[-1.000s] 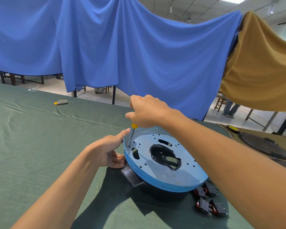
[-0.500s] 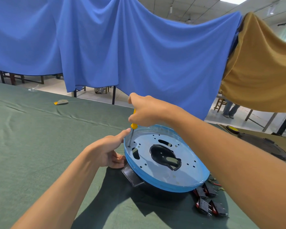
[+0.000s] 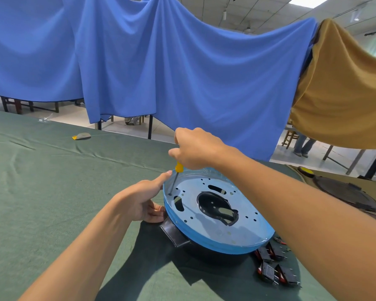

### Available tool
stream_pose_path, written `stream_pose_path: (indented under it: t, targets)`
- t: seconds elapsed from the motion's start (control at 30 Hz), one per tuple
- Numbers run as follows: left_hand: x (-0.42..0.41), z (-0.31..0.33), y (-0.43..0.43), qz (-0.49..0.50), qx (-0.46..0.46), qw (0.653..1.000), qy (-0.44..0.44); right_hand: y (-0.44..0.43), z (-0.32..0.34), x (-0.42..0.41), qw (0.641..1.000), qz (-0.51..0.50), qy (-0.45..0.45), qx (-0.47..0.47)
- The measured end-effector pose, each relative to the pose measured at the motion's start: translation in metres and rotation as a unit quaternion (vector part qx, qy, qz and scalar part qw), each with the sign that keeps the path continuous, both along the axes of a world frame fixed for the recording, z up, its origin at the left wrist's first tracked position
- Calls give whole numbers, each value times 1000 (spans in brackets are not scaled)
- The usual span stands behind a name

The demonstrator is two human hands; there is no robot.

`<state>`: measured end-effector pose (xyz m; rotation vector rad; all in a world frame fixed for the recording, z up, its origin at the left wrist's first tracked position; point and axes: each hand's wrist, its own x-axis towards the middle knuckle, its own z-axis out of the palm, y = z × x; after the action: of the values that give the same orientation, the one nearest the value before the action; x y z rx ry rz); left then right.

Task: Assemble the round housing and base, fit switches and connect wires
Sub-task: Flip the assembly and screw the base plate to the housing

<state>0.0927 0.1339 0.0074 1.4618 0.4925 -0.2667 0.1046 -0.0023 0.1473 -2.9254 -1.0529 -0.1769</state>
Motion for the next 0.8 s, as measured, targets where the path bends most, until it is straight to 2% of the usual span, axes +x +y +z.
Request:
stream_pose_path:
  t: [0.2,0.37,0.57,0.7,0.8]
  targets:
    - [0,1,0,3,0,1000,-2,-3,13,1,996,17,73,-53]
    - [-1,0,-1,5,5,1000,-4,-1,-1,3,1000,7,-17,10]
    - [-1,0,0,6,7,1000,-5,-4,11,7,997,10,70,-39]
    - [-2,2,-2,4,9,1000,-1,-2,-2,7,999,10,15,30]
    - [-2,1,-2,1,8,1000,-4,-3,1,7,999,-8,30,13]
